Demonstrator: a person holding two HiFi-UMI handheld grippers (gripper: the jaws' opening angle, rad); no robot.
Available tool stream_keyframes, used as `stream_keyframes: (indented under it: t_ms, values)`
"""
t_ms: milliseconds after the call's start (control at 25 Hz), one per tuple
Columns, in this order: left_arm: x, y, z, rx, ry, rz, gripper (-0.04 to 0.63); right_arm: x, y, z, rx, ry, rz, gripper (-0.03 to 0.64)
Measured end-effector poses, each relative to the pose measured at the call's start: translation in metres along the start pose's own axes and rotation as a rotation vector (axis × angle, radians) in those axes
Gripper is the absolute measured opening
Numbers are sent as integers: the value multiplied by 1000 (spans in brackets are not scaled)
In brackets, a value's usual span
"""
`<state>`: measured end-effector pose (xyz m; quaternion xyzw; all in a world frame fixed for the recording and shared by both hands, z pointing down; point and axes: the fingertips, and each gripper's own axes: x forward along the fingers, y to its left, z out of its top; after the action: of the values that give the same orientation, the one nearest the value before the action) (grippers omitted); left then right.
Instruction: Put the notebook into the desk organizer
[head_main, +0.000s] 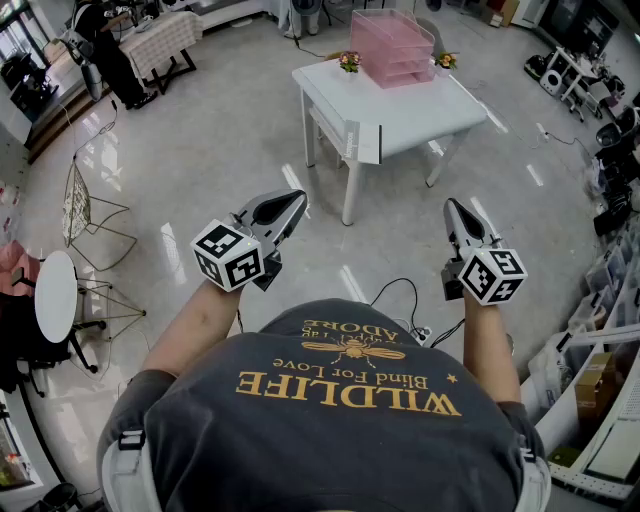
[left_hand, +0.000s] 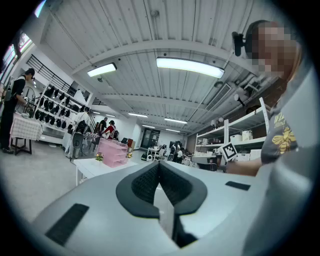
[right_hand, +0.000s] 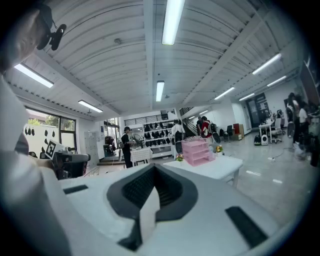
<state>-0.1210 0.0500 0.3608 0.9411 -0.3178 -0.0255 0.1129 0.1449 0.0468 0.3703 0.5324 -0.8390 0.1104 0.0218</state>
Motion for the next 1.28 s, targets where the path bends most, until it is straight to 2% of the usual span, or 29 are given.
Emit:
stream_keyframes:
  t_ms: [600, 880, 1000, 1040, 1120, 1200, 1280]
  values:
    - [27, -13, 3, 5, -3, -5, -3, -1, -21, 11, -23, 0, 20, -3]
    - [40, -30, 2, 18, -7, 12, -3, -9, -35, 19, -47, -34, 37, -2]
    - [46, -40, 4, 23, -11, 26, -3, -12, -40, 23, -49, -46, 74, 7]
    - [47, -44, 4, 25, -11, 31, -3, -13, -40, 25, -48, -46, 101, 130]
    - [51, -50, 5, 29, -13, 43, -3, -14, -41, 27, -48, -42, 141, 279]
    - [53, -58, 4, 33, -16, 54, -3, -17, -45, 27, -50, -40, 162, 329]
    - [55, -67, 3, 38, -17, 66, -3, -21, -49, 27, -48, -41, 177, 342]
